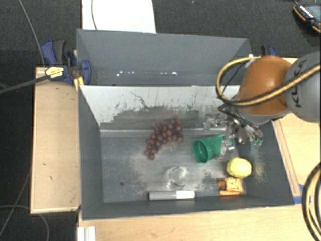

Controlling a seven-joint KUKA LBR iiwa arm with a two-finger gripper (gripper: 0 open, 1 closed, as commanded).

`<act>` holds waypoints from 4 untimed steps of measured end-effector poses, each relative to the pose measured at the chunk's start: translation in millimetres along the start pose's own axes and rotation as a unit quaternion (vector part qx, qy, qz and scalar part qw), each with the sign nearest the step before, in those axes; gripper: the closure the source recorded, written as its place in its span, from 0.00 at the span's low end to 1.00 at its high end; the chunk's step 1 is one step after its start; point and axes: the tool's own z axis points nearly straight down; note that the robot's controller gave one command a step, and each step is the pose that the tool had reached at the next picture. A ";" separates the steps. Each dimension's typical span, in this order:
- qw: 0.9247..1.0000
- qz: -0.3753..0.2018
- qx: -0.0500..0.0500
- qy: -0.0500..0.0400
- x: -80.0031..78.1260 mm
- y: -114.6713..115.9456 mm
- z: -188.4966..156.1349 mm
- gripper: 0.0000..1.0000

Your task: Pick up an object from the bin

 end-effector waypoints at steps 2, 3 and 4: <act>0.998 0.069 0.000 -0.002 6.0 -5.3 32.4 0.00; 0.995 -0.102 -0.002 0.004 19.0 2.0 44.2 1.00; 0.995 -0.102 -0.002 0.004 19.0 2.0 44.2 1.00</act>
Offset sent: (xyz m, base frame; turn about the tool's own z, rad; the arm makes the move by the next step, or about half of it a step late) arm -0.0020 -0.0064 -0.0319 0.1765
